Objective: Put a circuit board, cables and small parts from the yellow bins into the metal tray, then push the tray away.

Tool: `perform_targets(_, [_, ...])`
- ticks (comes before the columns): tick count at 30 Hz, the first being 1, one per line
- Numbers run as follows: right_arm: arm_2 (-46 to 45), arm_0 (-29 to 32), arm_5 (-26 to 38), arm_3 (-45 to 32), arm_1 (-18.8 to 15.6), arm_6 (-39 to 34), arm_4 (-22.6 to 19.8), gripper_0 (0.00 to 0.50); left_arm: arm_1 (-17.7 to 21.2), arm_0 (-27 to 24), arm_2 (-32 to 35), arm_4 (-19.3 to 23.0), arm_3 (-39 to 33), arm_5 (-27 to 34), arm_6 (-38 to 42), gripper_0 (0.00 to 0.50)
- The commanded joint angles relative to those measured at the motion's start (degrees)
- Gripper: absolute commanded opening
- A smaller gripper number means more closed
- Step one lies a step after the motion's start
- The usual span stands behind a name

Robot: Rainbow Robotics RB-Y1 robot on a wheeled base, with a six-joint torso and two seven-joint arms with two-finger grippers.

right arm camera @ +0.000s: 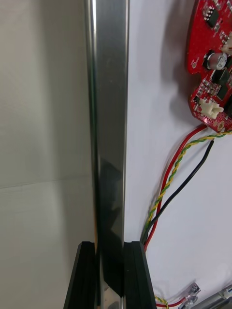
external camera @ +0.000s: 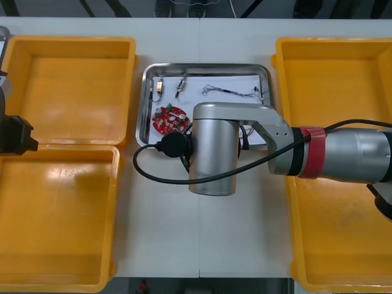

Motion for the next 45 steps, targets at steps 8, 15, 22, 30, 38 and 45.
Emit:
perform_targets(8, [-4.78, -6.39, -3.58, 9.93, 4.02, 2.72, -4.29, 0.0, 0.0, 0.79, 1.95, -0.01, -1.76, -0.47, -3.33, 0.5])
perform_targets(15, [-4.78, -7.53, -8.5, 14.77, 4.46, 4.74, -5.17, 0.0, 0.0, 0.79, 1.95, -0.01, -1.76, -0.47, -3.33, 0.5])
perform_targets(22, [-4.78, -9.9, -13.07, 20.04, 4.54, 9.13, -9.04, 0.0, 0.0, 0.79, 1.95, -0.01, -1.76, -0.47, -3.33, 0.5])
perform_targets(30, [-4.78, -10.78, -16.33, 23.73, 4.54, 15.46, -9.3, 0.0, 0.0, 0.79, 1.95, -0.01, -1.76, -0.47, -3.33, 0.5])
perform_targets(38, [-5.04, -12.01, -18.26, 27.16, 5.33, 16.52, -9.48, 0.0, 0.0, 0.79, 1.95, -0.01, -1.76, -0.47, -3.33, 0.5])
perform_targets(45, [-6.27, -13.51, -20.02, 31.82, 7.09, 17.83, -10.53, 0.0, 0.0, 0.79, 1.95, -0.01, -1.76, -0.47, -3.33, 0.5])
